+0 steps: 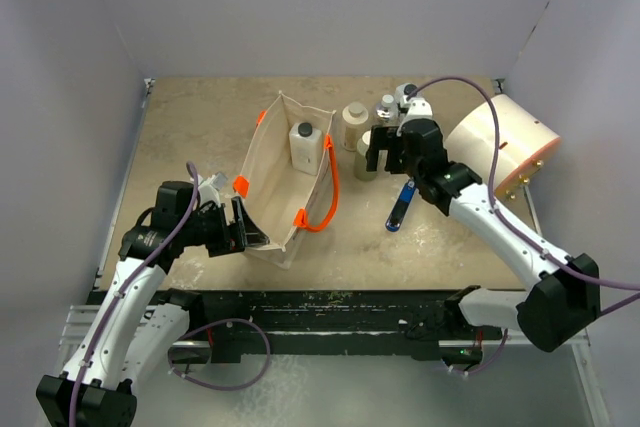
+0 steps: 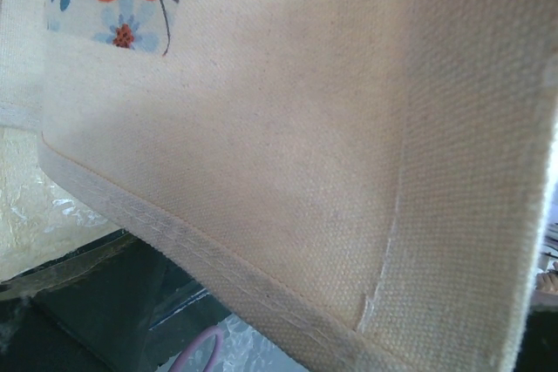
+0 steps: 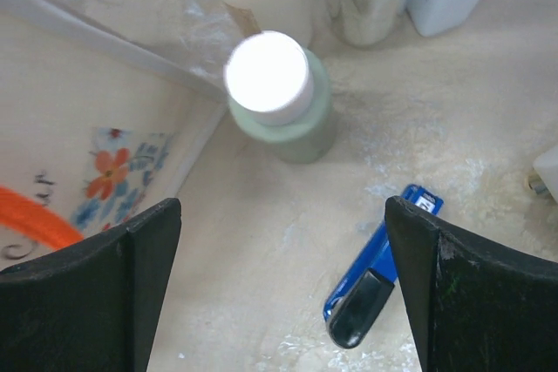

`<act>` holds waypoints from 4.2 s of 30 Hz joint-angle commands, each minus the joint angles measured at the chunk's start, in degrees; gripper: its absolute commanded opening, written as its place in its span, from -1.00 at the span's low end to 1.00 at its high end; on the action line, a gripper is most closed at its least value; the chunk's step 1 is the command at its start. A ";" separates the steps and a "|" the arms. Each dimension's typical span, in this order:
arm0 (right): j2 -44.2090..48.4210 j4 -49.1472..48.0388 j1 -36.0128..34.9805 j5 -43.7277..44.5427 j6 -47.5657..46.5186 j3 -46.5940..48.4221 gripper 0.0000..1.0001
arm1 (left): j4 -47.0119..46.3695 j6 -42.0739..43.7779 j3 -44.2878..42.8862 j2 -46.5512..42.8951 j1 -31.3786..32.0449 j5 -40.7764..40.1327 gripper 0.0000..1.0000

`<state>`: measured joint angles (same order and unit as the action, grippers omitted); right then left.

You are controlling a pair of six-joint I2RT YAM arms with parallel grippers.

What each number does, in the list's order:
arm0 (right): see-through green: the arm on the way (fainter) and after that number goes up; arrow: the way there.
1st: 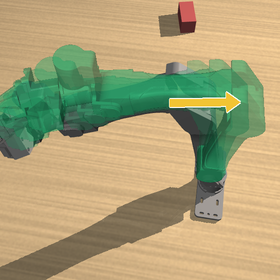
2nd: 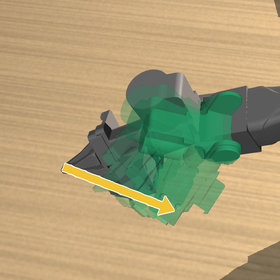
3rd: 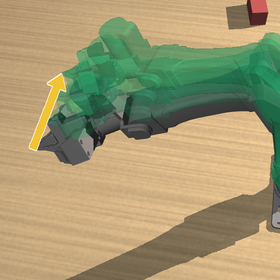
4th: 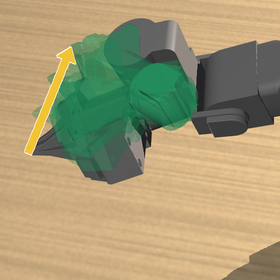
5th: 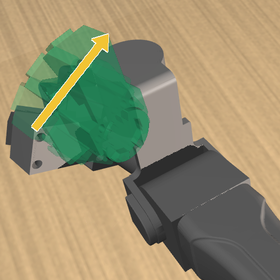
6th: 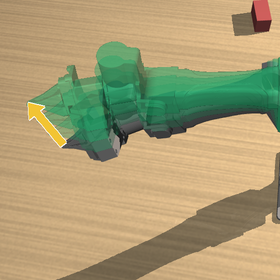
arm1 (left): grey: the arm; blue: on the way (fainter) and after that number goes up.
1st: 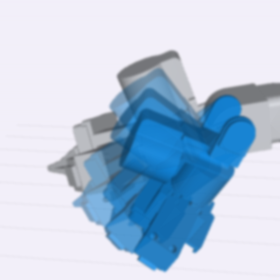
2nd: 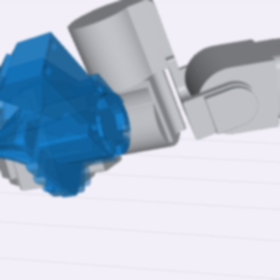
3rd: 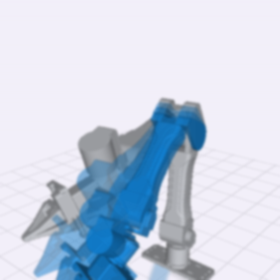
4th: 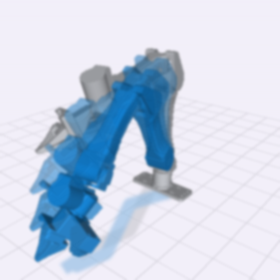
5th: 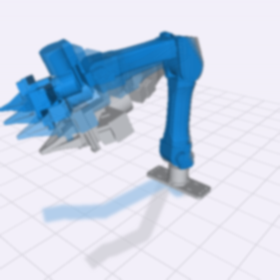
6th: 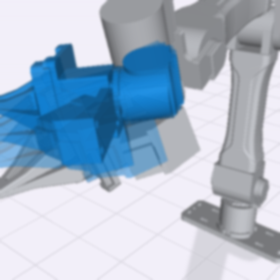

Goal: Take the personal care products out of the canvas bag

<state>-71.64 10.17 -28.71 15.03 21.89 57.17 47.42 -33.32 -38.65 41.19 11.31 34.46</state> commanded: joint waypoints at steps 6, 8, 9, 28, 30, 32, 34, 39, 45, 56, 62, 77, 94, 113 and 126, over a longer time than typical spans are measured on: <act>-1.79 0.88 -7.78 -11.68 -8.42 18.33 1.00 | -0.49 1.28 -0.28 -1.07 -0.41 0.48 0.82; -5.63 4.10 -13.01 -9.17 -11.80 24.02 1.00 | -0.56 1.18 -0.29 -1.50 -0.41 0.43 0.82; -8.02 5.85 -15.05 -8.74 -13.09 27.47 1.00 | -0.64 1.16 -0.21 -1.51 -0.42 0.42 0.82; -38.40 22.06 -20.93 6.35 -28.49 55.10 1.00 | -0.59 1.48 -0.28 -2.59 -0.82 0.87 0.82; -39.63 22.56 -19.51 4.17 -27.97 56.25 1.00 | -0.68 1.46 -0.19 -2.63 -0.84 0.86 0.82; -40.33 22.29 -18.74 3.13 -27.91 56.67 1.00 | -0.68 1.46 -0.19 -2.41 -0.94 0.94 0.82; -41.05 21.37 -18.32 2.27 -28.39 56.65 1.00 | -0.57 1.60 -0.29 -2.39 -0.94 0.99 0.82; -44.36 22.04 -15.24 -0.81 -27.96 58.47 1.00 | -0.62 1.50 -0.20 -2.22 -1.11 1.04 0.82; -46.49 21.49 -13.33 -3.89 -28.39 58.62 1.00 | -0.57 1.51 -0.28 -2.22 -1.20 0.89 0.82; -53.68 20.39 -12.51 -8.42 -28.63 58.54 0.85 | -0.49 1.77 -0.28 -2.05 -1.28 1.01 0.82; -54.11 20.07 -12.34 -12.32 -27.14 59.78 0.37 | -0.49 1.73 -0.28 -1.78 -1.28 1.00 0.82; -32.13 6.75 -12.29 -25.17 -5.85 50.65 -1.00 | -0.49 1.50 -0.26 -1.72 -1.47 0.73 0.83; -8.74 -34.89 5.43 -49.92 40.35 21.93 -1.00 | -0.57 1.42 -0.20 -1.30 -1.82 0.65 0.83; 8.24 3.22 20.25 -13.81 0.35 26.00 -1.00 | -0.57 1.50 -0.20 -1.03 -1.81 0.93 0.83; 3.58 -3.94 20.27 -17.95 -11.68 15.64 -1.00 | -0.57 1.42 -0.22 -0.81 -2.08 0.88 0.83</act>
<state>-66.24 19.70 -8.25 -1.26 12.80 73.38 47.70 -33.32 -38.65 40.29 9.76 34.54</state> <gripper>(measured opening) 0.517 0.912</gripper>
